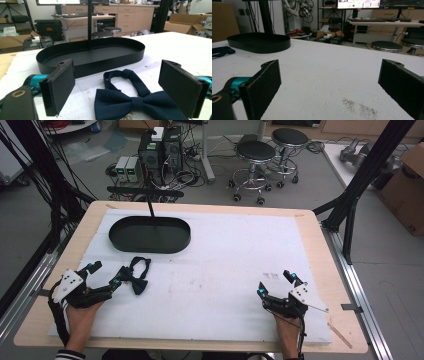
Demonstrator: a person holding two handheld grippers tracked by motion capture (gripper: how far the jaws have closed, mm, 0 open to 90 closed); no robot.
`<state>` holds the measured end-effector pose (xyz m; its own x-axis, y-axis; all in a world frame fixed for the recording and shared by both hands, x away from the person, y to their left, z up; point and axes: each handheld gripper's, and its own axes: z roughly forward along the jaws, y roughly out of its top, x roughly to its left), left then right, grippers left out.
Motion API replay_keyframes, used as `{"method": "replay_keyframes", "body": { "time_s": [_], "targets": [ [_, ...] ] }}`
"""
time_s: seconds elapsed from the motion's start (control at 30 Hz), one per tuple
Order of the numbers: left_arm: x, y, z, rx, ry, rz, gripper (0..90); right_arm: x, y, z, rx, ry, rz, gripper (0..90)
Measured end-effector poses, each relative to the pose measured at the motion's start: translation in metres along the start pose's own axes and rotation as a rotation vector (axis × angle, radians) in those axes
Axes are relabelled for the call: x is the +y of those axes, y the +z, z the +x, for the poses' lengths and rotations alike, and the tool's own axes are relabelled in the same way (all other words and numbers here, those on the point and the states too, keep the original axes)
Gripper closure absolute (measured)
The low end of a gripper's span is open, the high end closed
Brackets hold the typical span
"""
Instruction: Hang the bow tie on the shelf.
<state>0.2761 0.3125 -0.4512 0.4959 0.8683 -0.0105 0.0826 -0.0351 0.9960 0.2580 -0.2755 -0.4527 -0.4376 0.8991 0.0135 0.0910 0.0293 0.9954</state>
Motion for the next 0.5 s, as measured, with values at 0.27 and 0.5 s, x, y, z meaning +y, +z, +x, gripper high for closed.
{"method": "replay_keyframes", "body": {
  "time_s": [0.27,0.5],
  "targets": [
    [0.003,0.003,0.002,-0.003,-0.020,0.046,14.3,0.000,0.000,0.000,-0.001,0.003,0.000,3.5],
    [0.016,0.009,0.004,-0.018,-0.020,0.134,14.3,0.000,0.000,0.000,0.000,0.001,0.000,3.5]
  ]
}}
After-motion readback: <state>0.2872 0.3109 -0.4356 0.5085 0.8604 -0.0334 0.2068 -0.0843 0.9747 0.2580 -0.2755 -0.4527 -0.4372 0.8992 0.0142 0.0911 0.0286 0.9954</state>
